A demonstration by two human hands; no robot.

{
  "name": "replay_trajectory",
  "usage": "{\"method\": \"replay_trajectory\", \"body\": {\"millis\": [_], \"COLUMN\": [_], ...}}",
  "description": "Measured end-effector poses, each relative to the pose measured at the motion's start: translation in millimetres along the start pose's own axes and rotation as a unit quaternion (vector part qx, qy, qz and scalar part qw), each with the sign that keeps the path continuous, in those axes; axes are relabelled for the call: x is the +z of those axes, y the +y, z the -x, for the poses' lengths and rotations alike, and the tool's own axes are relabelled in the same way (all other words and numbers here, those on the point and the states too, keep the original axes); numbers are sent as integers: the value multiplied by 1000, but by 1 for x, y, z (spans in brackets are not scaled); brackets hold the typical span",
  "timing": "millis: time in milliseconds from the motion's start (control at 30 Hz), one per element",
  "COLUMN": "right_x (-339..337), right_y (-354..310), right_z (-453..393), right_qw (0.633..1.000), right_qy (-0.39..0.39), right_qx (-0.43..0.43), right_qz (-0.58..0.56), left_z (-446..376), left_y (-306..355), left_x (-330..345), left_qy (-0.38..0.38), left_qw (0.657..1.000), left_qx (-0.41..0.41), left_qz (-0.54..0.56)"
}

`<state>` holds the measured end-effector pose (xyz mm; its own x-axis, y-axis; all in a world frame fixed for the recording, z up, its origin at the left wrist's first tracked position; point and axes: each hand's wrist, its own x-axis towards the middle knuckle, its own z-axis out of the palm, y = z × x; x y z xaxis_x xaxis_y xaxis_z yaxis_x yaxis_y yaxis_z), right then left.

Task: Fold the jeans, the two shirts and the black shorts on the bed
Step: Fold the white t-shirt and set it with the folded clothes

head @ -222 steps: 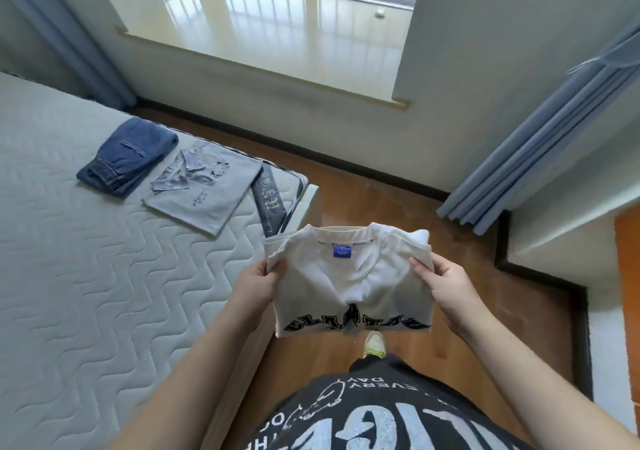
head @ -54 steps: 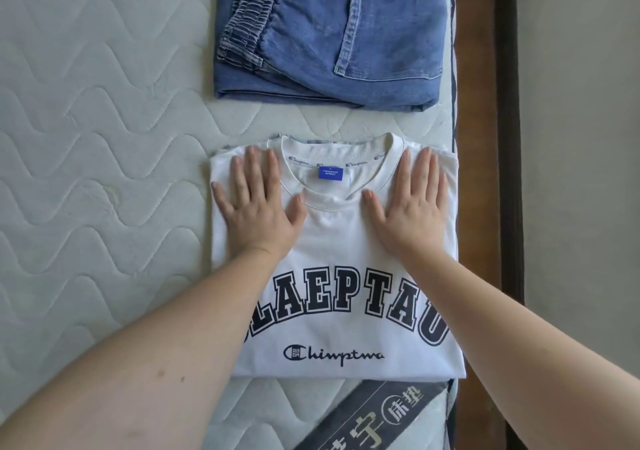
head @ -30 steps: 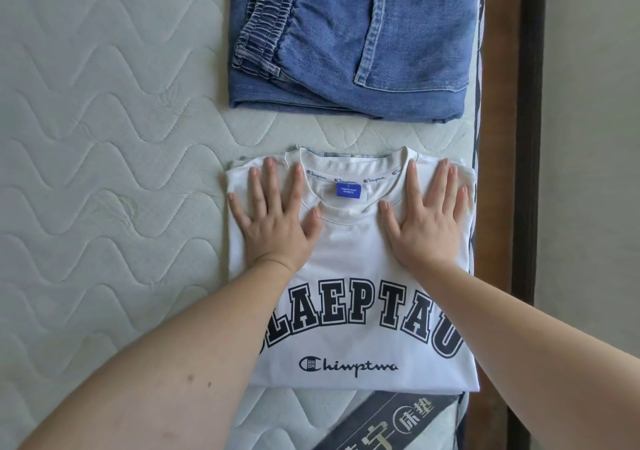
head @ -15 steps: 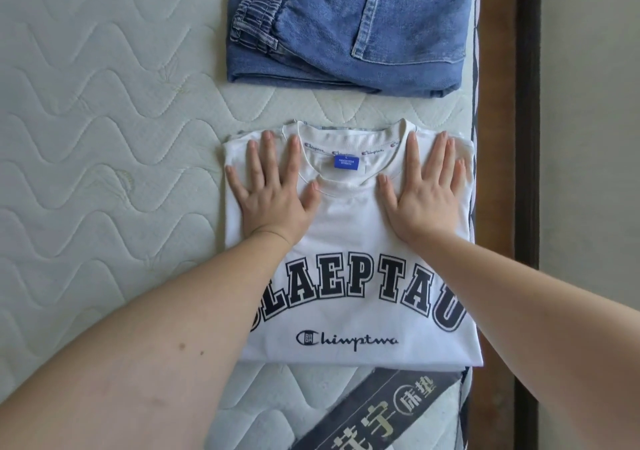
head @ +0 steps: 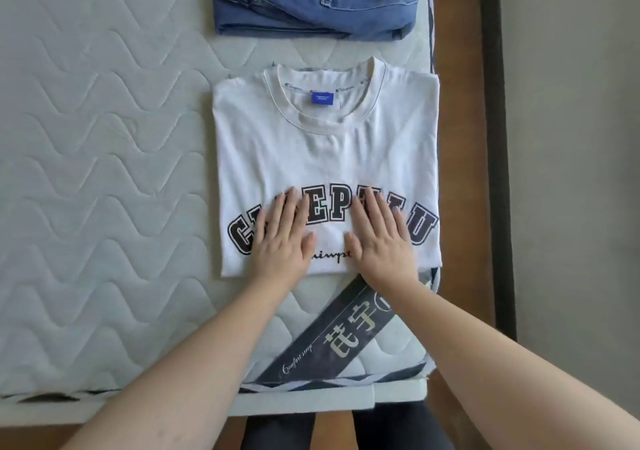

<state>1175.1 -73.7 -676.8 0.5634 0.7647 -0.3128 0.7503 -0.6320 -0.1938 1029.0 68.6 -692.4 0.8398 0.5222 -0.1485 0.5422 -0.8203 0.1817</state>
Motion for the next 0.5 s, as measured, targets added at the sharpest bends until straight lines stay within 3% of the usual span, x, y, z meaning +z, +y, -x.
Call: {"method": "replay_trajectory", "body": {"millis": [100,267,400,500], "right_x": [-4,-10,-12,-22], "right_y": [29,49,44,40], "right_z": [22,50,75,98], "right_qw": [999,995,991,980], "right_qy": [-32,-80,-102,-184], "right_qx": [35,65,88,70], "right_qz": [14,-1,-24,-5], "left_z": [14,59,106,120], "left_y": [-15,-43,-47,-43], "left_x": [-4,-11,-17,-33], "left_qy": [-42,-94,-163,-217], "left_qw": [999,985,977,964], "left_qx": [-13,-144,-135,-151], "left_qz": [-15,32,32,10]}}
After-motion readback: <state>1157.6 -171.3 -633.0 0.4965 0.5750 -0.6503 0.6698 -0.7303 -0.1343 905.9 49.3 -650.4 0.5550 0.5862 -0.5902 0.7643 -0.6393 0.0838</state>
